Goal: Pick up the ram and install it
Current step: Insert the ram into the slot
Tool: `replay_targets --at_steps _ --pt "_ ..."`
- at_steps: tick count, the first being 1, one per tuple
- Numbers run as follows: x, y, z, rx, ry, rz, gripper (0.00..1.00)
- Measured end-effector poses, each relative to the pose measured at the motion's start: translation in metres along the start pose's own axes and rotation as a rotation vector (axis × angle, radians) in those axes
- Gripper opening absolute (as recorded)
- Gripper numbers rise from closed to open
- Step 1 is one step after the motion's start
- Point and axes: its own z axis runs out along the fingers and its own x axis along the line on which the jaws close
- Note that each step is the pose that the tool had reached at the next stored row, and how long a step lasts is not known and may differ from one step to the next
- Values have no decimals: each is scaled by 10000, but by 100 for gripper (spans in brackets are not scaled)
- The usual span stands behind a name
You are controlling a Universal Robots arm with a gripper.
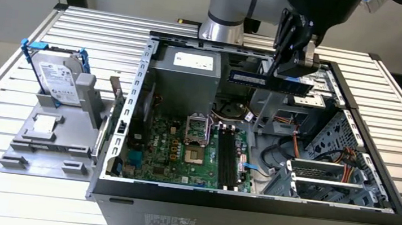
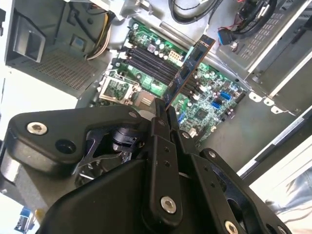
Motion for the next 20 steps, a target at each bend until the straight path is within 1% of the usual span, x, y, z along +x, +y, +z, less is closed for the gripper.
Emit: replay_targets --at_steps 4,6,12,17,20 --pt "0 0 0 0 1 63 0" --pt "0 -1 0 7 -5 264 0" --pt "0 0 0 35 -35 1133 0" --pt "0 0 0 60 -37 1824 0" --pt "0 0 0 76 -27 2216 0"
